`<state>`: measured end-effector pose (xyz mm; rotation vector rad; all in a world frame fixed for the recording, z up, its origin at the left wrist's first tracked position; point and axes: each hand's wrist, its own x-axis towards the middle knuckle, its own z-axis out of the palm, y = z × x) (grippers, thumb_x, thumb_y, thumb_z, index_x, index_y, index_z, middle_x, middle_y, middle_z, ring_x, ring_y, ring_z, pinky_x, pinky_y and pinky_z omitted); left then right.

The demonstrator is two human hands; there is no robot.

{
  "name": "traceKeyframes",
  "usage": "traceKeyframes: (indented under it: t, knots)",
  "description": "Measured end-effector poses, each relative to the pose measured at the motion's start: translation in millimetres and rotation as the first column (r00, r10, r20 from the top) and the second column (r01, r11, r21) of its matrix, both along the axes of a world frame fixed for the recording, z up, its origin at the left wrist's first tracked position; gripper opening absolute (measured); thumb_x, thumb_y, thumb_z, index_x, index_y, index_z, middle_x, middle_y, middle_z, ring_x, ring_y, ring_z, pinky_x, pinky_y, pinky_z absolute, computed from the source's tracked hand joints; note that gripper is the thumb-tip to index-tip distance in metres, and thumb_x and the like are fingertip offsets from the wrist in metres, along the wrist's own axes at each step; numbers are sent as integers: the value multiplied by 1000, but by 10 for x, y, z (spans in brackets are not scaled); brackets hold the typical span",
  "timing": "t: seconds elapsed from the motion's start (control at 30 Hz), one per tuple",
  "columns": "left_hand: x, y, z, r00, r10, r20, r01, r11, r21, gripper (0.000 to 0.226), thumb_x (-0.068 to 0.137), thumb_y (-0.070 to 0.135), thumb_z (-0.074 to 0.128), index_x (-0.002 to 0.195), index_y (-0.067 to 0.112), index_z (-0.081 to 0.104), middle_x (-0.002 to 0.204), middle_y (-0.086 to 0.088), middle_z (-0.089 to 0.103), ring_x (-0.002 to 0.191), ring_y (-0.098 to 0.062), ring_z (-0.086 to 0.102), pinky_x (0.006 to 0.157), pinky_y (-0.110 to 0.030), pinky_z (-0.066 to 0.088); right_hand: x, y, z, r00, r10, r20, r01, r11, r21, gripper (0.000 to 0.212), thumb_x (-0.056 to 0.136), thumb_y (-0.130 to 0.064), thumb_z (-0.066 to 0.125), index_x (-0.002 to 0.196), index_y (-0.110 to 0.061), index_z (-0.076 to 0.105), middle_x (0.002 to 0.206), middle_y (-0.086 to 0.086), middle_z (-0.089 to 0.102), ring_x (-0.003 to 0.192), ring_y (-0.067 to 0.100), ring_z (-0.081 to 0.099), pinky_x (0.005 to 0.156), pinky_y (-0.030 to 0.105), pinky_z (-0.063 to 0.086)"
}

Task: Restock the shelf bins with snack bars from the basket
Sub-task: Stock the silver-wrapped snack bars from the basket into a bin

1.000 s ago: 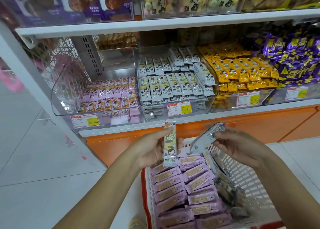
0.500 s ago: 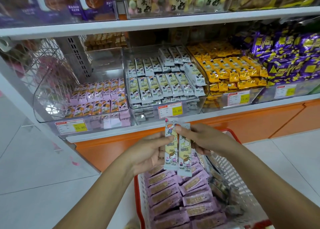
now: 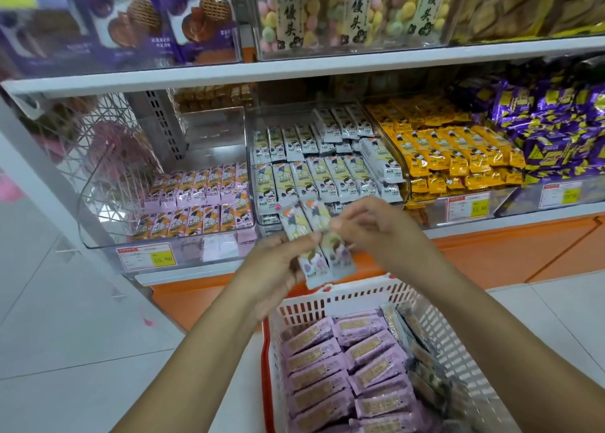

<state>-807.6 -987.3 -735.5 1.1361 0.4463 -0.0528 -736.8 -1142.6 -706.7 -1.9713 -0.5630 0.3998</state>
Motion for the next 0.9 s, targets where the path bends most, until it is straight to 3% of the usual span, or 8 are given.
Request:
traceKeyframes:
  t: [0.07, 0.17, 0.37, 0.47, 0.53, 0.63, 0.73, 0.9]
  knots:
    - [76, 63, 104, 993, 106, 45, -106, 994, -5, 27, 88, 12, 60, 110, -4, 62, 107, -16, 69, 95, -27, 66, 81, -36, 56, -108, 70, 19, 994, 61, 96, -56, 997, -53, 41, 73, -58, 68, 102, -30, 60, 107, -18, 59, 99, -3, 55, 84, 23, 47]
    - [174, 104, 214, 978, 193, 77, -186, 978, -89, 37, 92, 28, 58, 119, 2, 59, 121, -20, 62, 111, -27, 60, 100, -47, 46, -167, 248, -2, 951, 30, 308, -5, 997, -79, 50, 73, -53, 73, 111, -29, 51, 113, -17, 47, 104, 0, 44, 82, 11, 36]
    - [237, 142, 403, 957, 184, 222, -153, 977, -150, 34, 101, 27, 36, 121, 8, 56, 116, -13, 67, 101, -22, 64, 83, -30, 52, 24, 557, 71, 854, -131, 504, 129, 991, 38, 39, 76, -29, 73, 101, -19, 44, 103, -4, 44, 96, 16, 44, 70, 23, 35]
    - [235, 272, 414, 893, 352, 279, -377, 926, 36, 22, 95, 11, 48, 112, 6, 61, 99, -6, 72, 90, -13, 70, 81, -21, 56, 341, 721, 190, 858, -164, 486, 176, 984, 22, 39, 76, -31, 71, 100, -16, 45, 101, 0, 48, 89, 20, 47, 65, 30, 35]
    - [233, 391, 374, 843, 439, 311, -526, 793, 307, 27, 95, 8, 51, 120, 7, 61, 109, -1, 68, 98, -6, 66, 92, -20, 50, 648, 866, 283, 848, -185, 497, 239, 970, -46, 39, 80, -34, 69, 102, -14, 43, 105, 4, 48, 93, 24, 49, 68, 33, 37]
    - [224, 488, 286, 863, 406, 301, -503, 632, 589, 32, 96, 12, 51, 128, 11, 58, 109, 7, 64, 82, 19, 58, 79, 0, 41, 1051, 1143, 390, 811, -173, 558, 357, 903, -239, 47, 87, -42, 63, 116, -9, 47, 119, 14, 51, 112, 32, 46, 85, 39, 43]
    - [240, 532, 181, 914, 329, 236, -397, 612, 684, 37, 96, 12, 51, 133, 11, 54, 116, 6, 62, 108, 0, 55, 90, -14, 37, 1295, 1466, 392, 782, -96, 615, 407, 827, -389, 46, 92, -45, 55, 125, -13, 49, 122, 16, 54, 111, 33, 53, 72, 35, 45]
    - [267, 524, 81, 965, 196, 174, -255, 540, 802, 49, 95, 19, 53, 142, 17, 43, 117, 7, 62, 109, -13, 58, 86, -19, 39, 1482, 1807, 147, 770, 18, 638, 463, 672, -577, 34, 100, -31, 41, 132, -23, 49, 121, 10, 54, 107, 28, 54, 72, 31, 38]
